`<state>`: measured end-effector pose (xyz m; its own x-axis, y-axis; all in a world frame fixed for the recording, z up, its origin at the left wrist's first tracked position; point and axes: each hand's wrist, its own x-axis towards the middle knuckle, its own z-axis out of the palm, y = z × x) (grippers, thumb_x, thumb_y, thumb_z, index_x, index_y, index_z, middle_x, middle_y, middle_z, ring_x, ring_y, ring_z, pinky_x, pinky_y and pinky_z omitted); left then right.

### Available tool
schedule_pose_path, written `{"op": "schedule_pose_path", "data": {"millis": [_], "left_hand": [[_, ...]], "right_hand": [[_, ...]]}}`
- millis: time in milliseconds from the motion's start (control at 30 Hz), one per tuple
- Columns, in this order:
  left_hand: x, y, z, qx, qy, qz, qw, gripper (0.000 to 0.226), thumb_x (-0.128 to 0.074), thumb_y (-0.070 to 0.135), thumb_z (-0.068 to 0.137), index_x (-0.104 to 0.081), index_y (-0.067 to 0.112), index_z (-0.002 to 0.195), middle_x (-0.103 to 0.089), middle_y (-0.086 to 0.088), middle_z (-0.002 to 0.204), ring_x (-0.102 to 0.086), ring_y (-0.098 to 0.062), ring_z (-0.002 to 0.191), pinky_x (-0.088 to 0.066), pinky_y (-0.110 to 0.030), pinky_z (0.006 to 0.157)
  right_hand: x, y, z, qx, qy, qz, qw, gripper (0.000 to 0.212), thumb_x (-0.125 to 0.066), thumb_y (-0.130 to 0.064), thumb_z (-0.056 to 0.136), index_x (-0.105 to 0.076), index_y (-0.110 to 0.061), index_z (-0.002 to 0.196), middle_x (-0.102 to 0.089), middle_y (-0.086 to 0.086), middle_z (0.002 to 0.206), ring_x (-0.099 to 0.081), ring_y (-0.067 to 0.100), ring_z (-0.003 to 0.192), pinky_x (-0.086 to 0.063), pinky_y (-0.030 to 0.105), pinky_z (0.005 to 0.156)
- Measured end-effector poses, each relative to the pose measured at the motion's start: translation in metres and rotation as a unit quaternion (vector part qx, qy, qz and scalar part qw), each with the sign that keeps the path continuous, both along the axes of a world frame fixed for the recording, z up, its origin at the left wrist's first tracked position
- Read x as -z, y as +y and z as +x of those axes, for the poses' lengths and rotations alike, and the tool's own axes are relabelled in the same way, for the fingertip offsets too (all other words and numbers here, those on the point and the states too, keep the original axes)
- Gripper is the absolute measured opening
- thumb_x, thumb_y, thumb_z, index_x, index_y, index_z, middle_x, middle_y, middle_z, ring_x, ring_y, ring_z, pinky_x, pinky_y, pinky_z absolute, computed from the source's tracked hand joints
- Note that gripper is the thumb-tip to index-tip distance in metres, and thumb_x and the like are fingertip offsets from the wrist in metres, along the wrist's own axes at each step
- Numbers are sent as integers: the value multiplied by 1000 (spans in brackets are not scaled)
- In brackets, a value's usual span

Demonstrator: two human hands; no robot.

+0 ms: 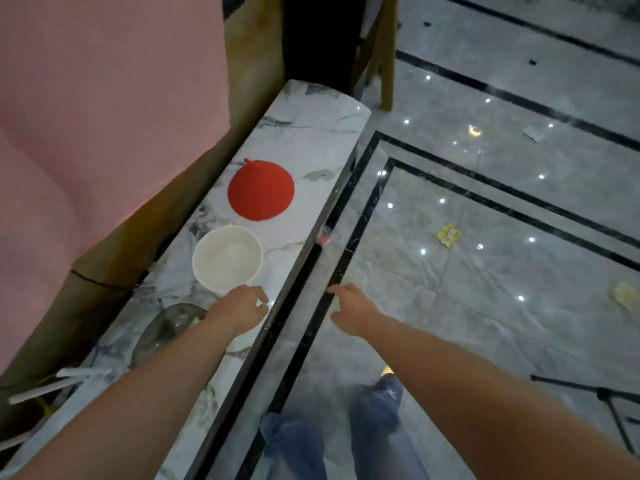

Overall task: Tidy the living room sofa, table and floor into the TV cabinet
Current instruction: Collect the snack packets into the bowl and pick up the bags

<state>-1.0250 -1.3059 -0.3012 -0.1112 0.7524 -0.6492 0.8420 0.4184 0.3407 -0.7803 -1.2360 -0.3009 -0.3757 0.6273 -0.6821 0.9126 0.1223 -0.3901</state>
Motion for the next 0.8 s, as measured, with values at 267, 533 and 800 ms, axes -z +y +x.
{"op": "schedule_pose_path", "data": {"millis": [267,533,800], "left_hand": [[-9,73,135,8,-63,-12,998,23,-48,31,100,-66,18,108,-65,1,111,-60,-18,102,-50,-36,94],[-26,145,257,23,-82,-18,996,26,-47,32,99,-67,17,107,-66,-5,108,-62,-22,100,-52,-39,94],[-27,215,365,59,-115,8,992,12,-56,26,97,-66,25,102,-65,2,108,-60,-17,104,-48,-30,91]], "right_hand": [[4,29,135,56,-23,-13,998,64,-56,-22,94,-30,-24,152,-29,9,153,-42,30,134,-36,41,111],[-10,71,251,107,-30,-17,994,65,-56,-22,93,-29,-24,152,-27,9,155,-41,31,136,-36,43,111],[-36,112,360,169,-50,38,984,64,-58,-18,90,-35,-25,150,-23,5,157,-40,29,137,-35,39,109]]}}
